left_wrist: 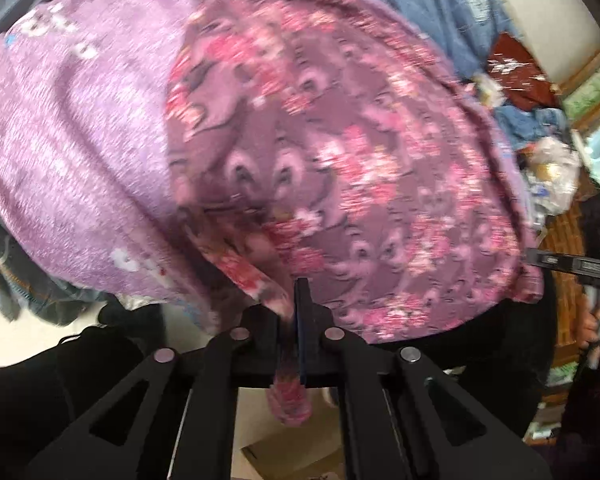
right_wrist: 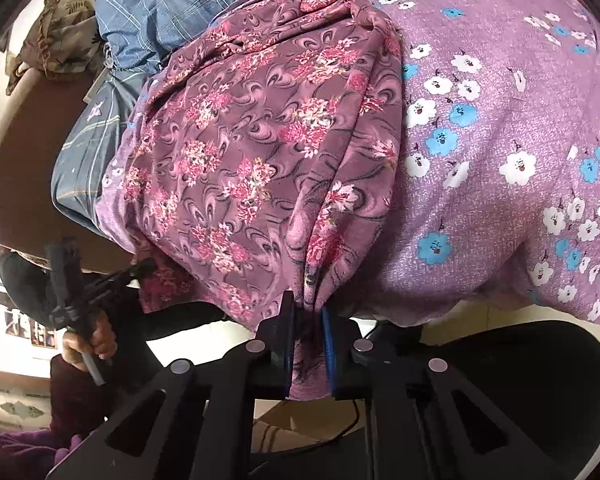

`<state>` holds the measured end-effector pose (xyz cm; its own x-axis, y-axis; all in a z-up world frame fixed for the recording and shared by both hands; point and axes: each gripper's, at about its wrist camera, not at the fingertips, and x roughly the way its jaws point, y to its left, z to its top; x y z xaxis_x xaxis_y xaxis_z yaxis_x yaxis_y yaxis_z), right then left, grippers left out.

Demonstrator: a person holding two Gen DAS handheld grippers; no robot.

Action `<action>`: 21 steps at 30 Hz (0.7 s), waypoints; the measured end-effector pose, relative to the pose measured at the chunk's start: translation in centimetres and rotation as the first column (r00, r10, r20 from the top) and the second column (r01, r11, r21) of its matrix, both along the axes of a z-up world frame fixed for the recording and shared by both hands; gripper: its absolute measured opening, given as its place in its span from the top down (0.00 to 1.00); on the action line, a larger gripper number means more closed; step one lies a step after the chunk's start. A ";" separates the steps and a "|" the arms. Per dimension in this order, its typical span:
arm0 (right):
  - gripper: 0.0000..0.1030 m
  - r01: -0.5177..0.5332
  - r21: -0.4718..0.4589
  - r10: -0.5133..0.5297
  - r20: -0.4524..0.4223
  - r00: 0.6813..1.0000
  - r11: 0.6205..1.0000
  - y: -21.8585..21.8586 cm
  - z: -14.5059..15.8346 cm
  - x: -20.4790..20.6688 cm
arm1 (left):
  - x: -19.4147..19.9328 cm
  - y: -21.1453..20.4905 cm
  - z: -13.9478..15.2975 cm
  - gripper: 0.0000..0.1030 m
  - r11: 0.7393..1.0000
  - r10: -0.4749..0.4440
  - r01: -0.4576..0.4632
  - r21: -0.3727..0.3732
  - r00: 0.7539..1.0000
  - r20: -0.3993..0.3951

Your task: Fold small clothes

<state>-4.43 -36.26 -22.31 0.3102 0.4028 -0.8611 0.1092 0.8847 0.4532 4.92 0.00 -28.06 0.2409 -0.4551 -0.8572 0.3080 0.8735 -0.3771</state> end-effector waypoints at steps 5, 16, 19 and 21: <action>0.90 -0.007 0.033 0.005 0.039 0.999 0.999 -0.1 1.6 -0.4 | 0.3 0.2 -1.8 0.88 0.998 0.017 -0.015 0.055 0.999 -0.037; 0.90 -0.029 0.250 -0.040 0.265 0.963 0.968 -1.3 6.5 1.4 | 1.1 0.6 3.7 0.97 0.964 -0.057 0.066 -0.258 0.997 0.043; 0.91 -0.020 0.294 -0.084 0.337 0.938 0.956 -1.8 7.9 2.9 | 3.0 1.4 7.4 0.97 0.929 -0.039 0.069 -0.363 0.995 0.090; 0.91 -0.005 0.329 -0.122 0.364 0.923 0.944 -2.4 8.6 4.2 | 4.5 1.9 9.4 0.97 0.914 -0.022 0.069 -0.401 0.993 0.119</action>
